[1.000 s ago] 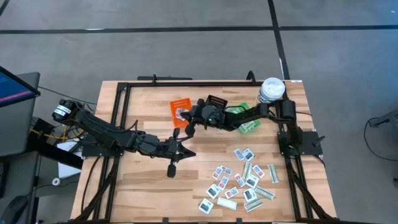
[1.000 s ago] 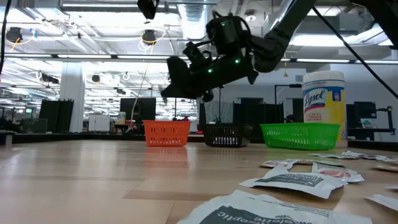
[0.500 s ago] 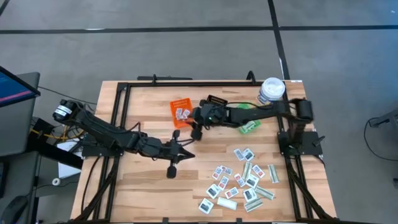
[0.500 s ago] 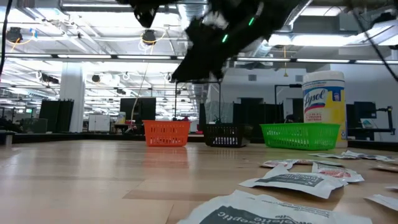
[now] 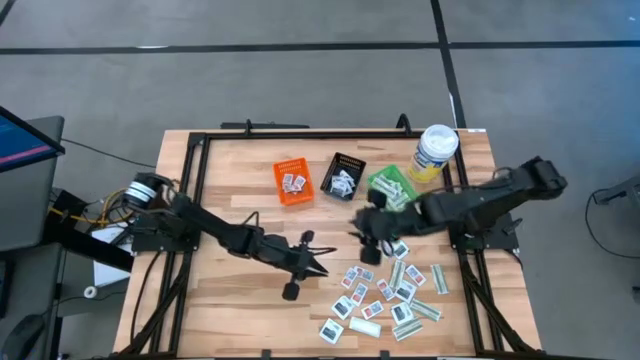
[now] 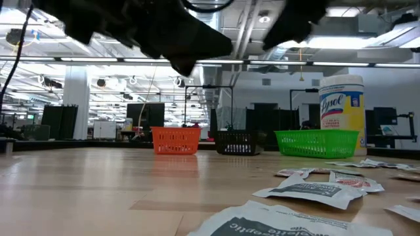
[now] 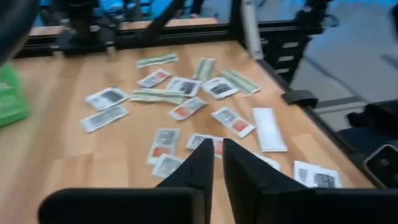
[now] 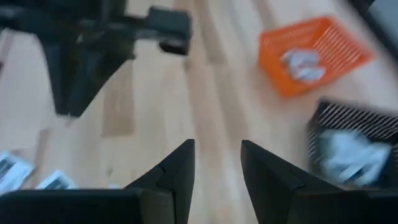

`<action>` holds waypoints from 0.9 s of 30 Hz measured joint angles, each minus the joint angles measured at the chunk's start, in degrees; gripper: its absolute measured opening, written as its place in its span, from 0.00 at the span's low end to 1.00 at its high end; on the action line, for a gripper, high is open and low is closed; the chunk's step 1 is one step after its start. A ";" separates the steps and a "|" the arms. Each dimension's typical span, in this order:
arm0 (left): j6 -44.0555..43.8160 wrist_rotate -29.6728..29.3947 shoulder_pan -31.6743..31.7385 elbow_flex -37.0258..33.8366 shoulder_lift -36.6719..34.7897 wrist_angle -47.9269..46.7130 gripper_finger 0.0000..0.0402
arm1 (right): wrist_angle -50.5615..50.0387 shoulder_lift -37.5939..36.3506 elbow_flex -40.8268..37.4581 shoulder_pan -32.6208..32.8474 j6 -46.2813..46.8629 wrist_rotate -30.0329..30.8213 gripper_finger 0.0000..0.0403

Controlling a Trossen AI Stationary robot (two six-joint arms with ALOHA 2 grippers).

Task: Pick & Place First Aid Supplies
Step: Put the orange ointment pack into the orange basket

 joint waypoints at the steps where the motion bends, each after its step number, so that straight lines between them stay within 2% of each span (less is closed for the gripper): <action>1: 0.00 2.12 0.34 0.00 1.20 1.93 0.12 | 1.51 -0.92 -2.44 1.18 2.10 0.01 0.31; 4: 0.00 7.52 1.14 0.02 5.93 10.41 0.18 | 6.25 -3.39 -10.10 4.58 6.83 0.44 0.31; 8: 0.37 9.72 2.16 2.37 13.84 17.83 0.25 | 13.12 -5.08 -18.15 8.06 10.64 1.30 0.31; 13: 0.40 10.66 4.13 9.64 23.19 17.81 0.34 | 13.06 -5.87 -19.94 8.05 12.83 -3.03 0.31; 16: 0.41 11.65 5.11 12.56 26.50 17.09 0.38 | 13.76 -5.85 -19.96 7.43 13.18 -5.91 0.31; 21: -0.31 11.55 6.51 13.19 27.51 11.33 0.42 | 13.69 -5.85 -19.96 7.17 13.20 -8.12 0.31; 27: -0.06 11.59 6.23 13.18 27.52 9.36 0.40 | 13.47 -5.85 -19.96 7.21 13.17 -9.36 0.31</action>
